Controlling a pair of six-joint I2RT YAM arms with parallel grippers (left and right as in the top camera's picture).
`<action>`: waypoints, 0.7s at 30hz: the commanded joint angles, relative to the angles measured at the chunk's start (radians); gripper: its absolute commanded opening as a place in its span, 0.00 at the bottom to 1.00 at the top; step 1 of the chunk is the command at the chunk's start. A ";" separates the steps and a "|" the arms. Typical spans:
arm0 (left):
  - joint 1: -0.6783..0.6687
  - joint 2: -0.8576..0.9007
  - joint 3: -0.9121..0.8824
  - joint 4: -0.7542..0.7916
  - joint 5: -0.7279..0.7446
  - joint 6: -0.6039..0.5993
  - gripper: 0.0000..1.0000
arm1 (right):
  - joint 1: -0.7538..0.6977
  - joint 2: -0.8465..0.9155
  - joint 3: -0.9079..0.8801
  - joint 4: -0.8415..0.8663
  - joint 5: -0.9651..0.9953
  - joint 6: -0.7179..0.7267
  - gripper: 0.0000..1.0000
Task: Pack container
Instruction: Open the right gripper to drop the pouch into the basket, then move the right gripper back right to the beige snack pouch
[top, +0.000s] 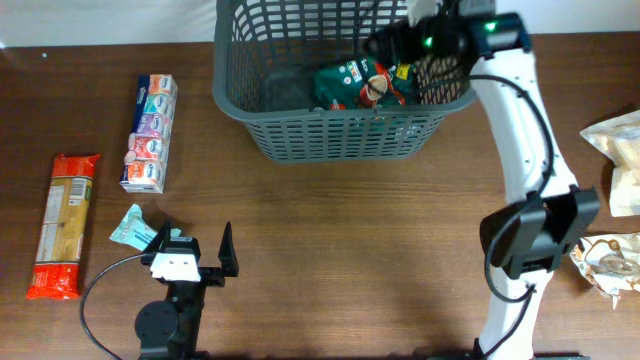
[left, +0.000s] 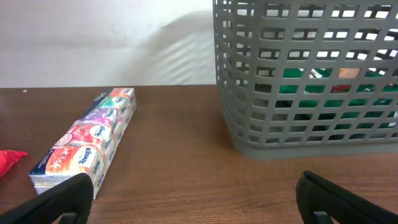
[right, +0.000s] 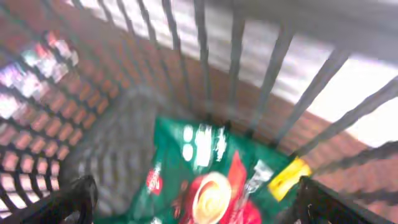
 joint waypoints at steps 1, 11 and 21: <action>0.005 -0.008 -0.007 0.003 0.007 0.006 0.99 | -0.021 -0.035 0.214 -0.050 0.158 0.008 0.99; 0.005 -0.008 -0.007 0.003 0.007 0.006 0.99 | -0.180 -0.035 0.616 -0.369 0.785 0.005 0.99; 0.005 -0.008 -0.007 0.003 0.007 0.006 0.99 | -0.484 -0.035 0.633 -0.644 0.798 0.234 0.99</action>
